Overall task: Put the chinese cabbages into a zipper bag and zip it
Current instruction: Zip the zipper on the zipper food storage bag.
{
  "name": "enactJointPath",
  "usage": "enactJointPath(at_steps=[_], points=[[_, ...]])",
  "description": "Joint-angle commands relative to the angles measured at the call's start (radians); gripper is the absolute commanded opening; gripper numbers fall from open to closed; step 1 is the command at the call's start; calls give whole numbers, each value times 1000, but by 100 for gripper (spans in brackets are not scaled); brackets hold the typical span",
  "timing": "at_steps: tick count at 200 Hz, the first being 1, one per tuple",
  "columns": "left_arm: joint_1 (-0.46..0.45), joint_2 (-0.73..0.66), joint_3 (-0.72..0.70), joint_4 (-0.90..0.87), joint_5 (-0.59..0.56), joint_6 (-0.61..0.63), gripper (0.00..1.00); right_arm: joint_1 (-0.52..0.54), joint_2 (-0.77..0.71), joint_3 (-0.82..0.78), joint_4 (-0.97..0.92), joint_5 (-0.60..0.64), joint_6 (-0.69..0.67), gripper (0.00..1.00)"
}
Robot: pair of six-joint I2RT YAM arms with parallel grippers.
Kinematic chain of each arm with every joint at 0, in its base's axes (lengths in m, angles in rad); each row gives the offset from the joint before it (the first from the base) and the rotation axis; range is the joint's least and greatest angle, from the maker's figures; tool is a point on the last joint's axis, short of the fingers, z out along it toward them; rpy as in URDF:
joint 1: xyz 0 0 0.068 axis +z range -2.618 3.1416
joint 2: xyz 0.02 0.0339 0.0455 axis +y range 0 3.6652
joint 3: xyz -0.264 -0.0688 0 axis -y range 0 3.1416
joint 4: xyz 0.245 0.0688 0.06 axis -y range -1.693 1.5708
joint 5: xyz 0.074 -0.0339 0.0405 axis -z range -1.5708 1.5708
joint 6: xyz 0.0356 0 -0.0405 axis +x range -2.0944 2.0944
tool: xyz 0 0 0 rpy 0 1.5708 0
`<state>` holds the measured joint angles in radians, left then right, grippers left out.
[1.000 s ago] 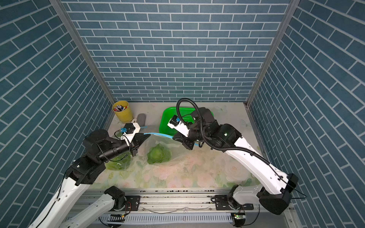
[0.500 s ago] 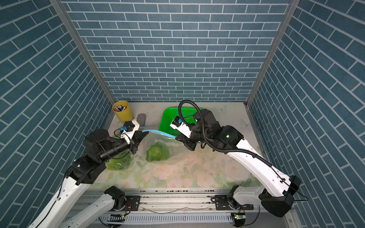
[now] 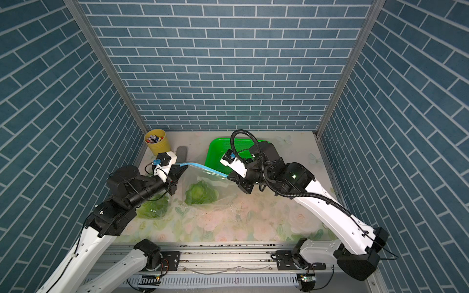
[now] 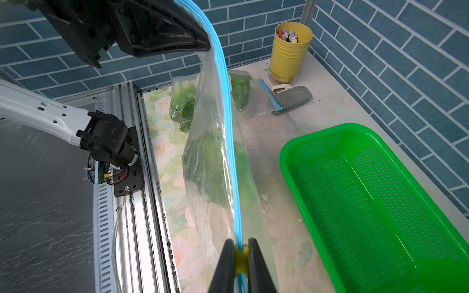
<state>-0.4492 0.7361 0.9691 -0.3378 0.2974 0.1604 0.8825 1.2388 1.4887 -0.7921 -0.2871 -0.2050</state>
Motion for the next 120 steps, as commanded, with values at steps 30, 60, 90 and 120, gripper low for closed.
enactJointPath(at_steps=[30,60,90,120], points=[[63,5,11,61,-164,-46,0,-16,-30,-31,-107,64,20,6],[100,16,13,71,-184,-81,0,-17,-30,-36,-111,80,23,6],[143,23,10,88,-155,-112,0,-16,-30,-39,-109,93,22,6],[172,32,7,94,-142,-132,0,-19,-28,-46,-108,109,19,6]])
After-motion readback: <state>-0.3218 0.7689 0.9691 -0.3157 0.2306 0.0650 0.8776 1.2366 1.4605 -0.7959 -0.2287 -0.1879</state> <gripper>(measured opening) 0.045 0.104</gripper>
